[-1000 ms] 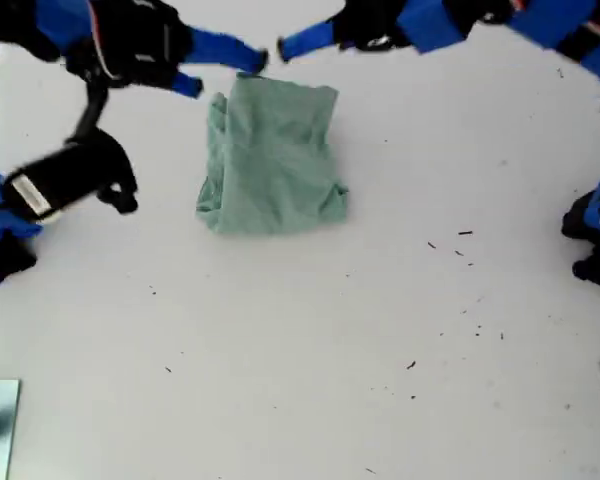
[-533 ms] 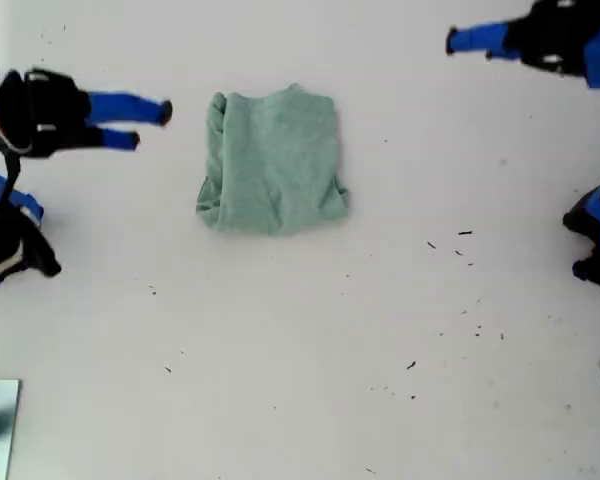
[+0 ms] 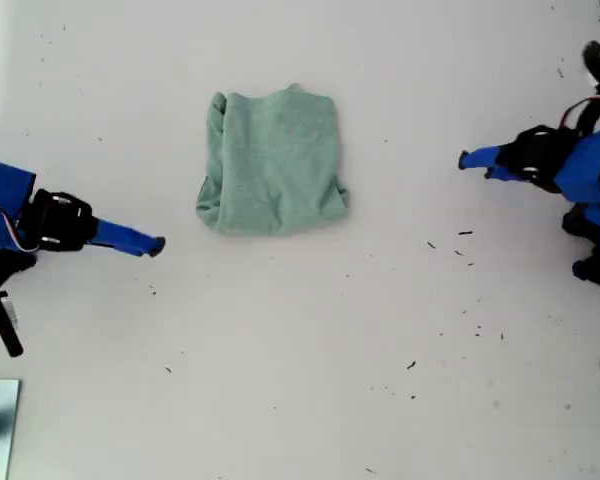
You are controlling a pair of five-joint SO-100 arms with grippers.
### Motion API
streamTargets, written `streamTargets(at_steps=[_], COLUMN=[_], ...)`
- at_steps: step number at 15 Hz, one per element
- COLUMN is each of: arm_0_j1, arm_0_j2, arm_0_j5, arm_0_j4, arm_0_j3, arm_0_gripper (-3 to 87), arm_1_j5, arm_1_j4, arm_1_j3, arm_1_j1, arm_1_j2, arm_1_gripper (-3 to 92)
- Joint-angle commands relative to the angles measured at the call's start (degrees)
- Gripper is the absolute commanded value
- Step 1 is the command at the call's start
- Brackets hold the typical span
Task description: Fold t shirt
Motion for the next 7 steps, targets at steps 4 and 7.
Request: streamTargets(at_steps=[4,7], arm_0_j1=[2.55,2.55], arm_0_j2=[0.97,0.97], arm_0_j5=[2.81,2.81], arm_0_j4=[-0.62,-0.62], arm_0_j3=[1.14,1.14], arm_0_gripper=[17.0,17.0], arm_1_j5=[-31.03,-31.03], arm_1_j4=[0.44,0.44], arm_1_j3=[3.16,3.16], arm_1_j1=[5.27,5.27], arm_1_j2=[0.70,0.70], arm_1_gripper=[15.4,15.4])
